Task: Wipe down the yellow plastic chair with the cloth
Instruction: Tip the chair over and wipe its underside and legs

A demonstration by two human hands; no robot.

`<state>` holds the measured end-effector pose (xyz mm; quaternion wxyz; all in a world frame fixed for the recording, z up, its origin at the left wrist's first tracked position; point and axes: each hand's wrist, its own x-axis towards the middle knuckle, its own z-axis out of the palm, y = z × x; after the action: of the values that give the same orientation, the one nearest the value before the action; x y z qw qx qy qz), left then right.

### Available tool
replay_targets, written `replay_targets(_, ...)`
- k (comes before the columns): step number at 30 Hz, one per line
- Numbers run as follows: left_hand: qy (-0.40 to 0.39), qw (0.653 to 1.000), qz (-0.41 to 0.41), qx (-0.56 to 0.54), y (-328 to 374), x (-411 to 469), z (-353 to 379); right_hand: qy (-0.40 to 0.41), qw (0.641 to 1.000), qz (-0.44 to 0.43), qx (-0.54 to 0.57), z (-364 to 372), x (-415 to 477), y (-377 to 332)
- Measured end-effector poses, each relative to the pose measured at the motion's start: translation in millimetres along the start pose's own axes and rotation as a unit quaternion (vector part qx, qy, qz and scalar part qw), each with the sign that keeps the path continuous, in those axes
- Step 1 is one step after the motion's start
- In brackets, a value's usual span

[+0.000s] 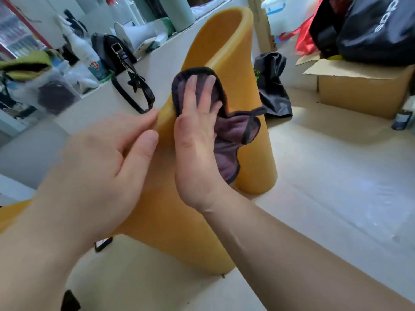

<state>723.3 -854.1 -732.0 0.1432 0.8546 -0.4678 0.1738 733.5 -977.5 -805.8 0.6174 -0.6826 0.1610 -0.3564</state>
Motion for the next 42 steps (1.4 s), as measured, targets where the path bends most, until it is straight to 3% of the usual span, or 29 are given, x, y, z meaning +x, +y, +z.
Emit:
replay_targets(4,-0.032,0.994,-0.056,0.091,8,-13,4,-0.013,0.99,0.116,0.085,12,-21,43)
replay_targets(8,-0.023,0.996,-0.067,0.058,14,-3,-2,-0.055,0.977,0.188,0.086,29,-48,63)
replay_targets(12,-0.021,0.991,-0.124,-0.04,11,1,-4,-0.114,0.982,0.109,0.107,33,-94,33)
replay_targets(15,-0.039,0.984,-0.143,-0.102,11,-2,-8,-0.101,0.987,0.047,0.115,32,-92,10)
replay_targets(20,-0.022,0.983,-0.131,-0.13,14,-8,-8,0.004,0.984,0.133,0.12,17,-29,45)
replay_targets(22,-0.013,0.979,-0.133,-0.154,10,-9,-5,0.003,0.97,0.197,0.144,21,-32,64)
replay_targets(24,-0.016,0.978,-0.129,-0.164,5,-10,-4,-0.043,0.973,0.214,0.074,36,-54,69)
replay_targets(26,-0.018,0.981,-0.118,-0.153,-1,-11,-3,-0.081,0.979,0.187,0.012,52,-84,65)
replay_targets(29,-0.013,0.985,-0.103,-0.136,-3,-11,-2,-0.136,0.986,0.088,0.023,57,-126,44)
replay_targets(32,-0.01,0.99,-0.085,-0.111,-2,-13,0,-0.132,0.99,0.032,0.041,48,-125,27)
replay_targets(38,-0.001,0.987,-0.093,-0.131,-3,-12,2,-0.013,0.987,0.114,0.113,28,-43,48)
replay_targets(42,0.002,0.991,-0.089,-0.097,-2,-12,2,-0.052,0.983,0.164,0.072,42,-70,58)
